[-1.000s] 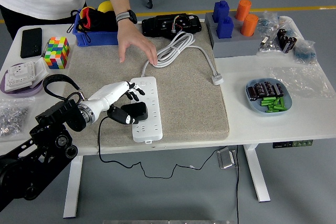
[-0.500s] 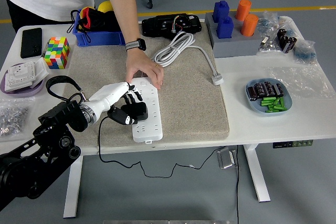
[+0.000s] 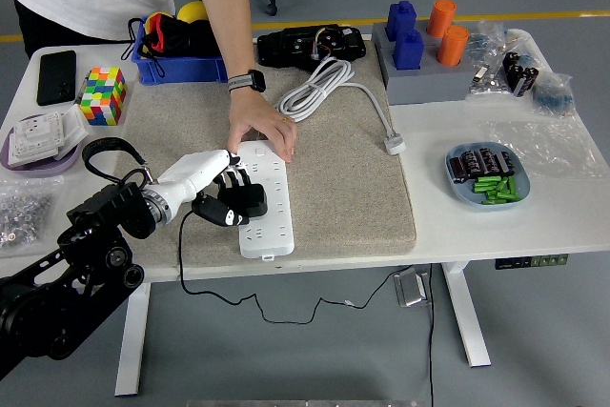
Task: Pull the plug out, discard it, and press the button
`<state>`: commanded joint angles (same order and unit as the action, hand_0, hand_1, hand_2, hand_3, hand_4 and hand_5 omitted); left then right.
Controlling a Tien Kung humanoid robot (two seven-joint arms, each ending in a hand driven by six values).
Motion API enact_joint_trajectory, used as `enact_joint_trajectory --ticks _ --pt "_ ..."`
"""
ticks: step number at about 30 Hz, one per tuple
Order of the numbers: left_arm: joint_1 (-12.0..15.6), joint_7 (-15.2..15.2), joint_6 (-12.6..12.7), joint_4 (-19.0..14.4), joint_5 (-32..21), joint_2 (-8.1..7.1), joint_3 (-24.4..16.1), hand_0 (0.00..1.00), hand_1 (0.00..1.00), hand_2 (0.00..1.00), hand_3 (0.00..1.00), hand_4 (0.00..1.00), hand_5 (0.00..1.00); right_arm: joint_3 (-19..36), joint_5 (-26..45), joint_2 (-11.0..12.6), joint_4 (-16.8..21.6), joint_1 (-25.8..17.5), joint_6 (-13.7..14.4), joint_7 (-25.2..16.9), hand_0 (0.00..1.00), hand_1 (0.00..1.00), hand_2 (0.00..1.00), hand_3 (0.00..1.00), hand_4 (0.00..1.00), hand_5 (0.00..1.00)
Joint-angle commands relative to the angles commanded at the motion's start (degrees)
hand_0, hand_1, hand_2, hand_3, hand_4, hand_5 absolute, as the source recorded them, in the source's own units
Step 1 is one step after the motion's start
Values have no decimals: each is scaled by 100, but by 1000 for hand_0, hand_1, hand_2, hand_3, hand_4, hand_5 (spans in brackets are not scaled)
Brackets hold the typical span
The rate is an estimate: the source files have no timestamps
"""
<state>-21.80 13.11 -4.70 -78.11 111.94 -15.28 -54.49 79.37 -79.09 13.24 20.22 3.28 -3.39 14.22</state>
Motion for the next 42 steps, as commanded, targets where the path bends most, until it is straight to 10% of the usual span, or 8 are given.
enact_joint_trajectory --ticks 8,21,34,35,40,42 --pt "111 -272 309 -234 160 13 -585 504 305 324 423 724 2 5 -4 -7 1 -18 3 -1 750 700 710 722 782 622" --pt "-89 -370 453 1294 320 167 -1036 539 317 332 435 724 2 49 -6 -27 -3 -26 5 1 749 700 710 722 781 620" --pt "-93 -374 331 1541 190 237 -905 589 451 446 573 771 2 58 -6 -38 7 -20 3 -2 749 699 710 722 782 619" --pt "-91 -340 302 1538 166 239 -903 752 803 797 880 945 2 57 -9 -36 4 -22 2 0 748 700 710 722 784 617" --pt "-98 -266 273 1521 85 243 -906 752 803 797 880 945 2 69 -13 -37 -1 -24 1 1 748 700 710 722 784 617" --pt "-101 -268 284 1510 71 240 -914 854 946 962 984 998 68 73 -15 -38 -1 -21 2 0 748 700 710 722 784 617"
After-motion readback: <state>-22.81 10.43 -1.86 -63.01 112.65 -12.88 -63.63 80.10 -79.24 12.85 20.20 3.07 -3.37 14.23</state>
